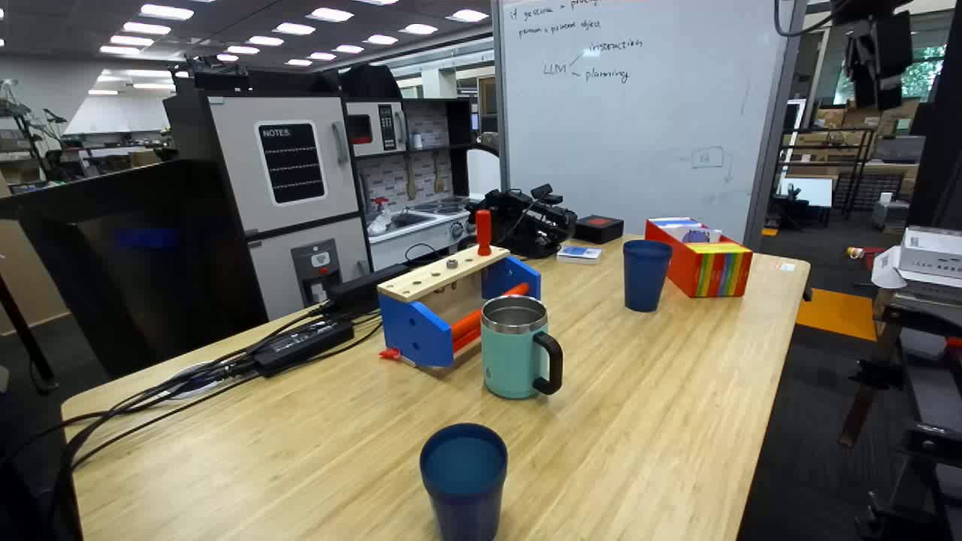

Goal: Screw the bolt

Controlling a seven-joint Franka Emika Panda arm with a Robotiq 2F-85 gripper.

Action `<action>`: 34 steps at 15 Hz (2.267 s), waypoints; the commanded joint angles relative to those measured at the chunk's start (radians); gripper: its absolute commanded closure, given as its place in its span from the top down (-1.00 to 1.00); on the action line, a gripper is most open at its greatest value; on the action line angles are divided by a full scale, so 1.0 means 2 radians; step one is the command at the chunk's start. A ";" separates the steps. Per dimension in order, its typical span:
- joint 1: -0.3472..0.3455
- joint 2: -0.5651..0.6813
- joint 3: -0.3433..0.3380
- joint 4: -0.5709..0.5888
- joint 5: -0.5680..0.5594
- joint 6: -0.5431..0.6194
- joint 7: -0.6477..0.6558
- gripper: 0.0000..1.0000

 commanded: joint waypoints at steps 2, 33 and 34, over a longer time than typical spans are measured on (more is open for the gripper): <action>-0.003 0.000 0.003 0.001 0.002 -0.001 -0.001 1.00; 0.074 0.286 0.118 0.284 -0.008 0.192 -0.334 1.00; 0.074 0.288 0.118 0.286 -0.008 0.192 -0.338 1.00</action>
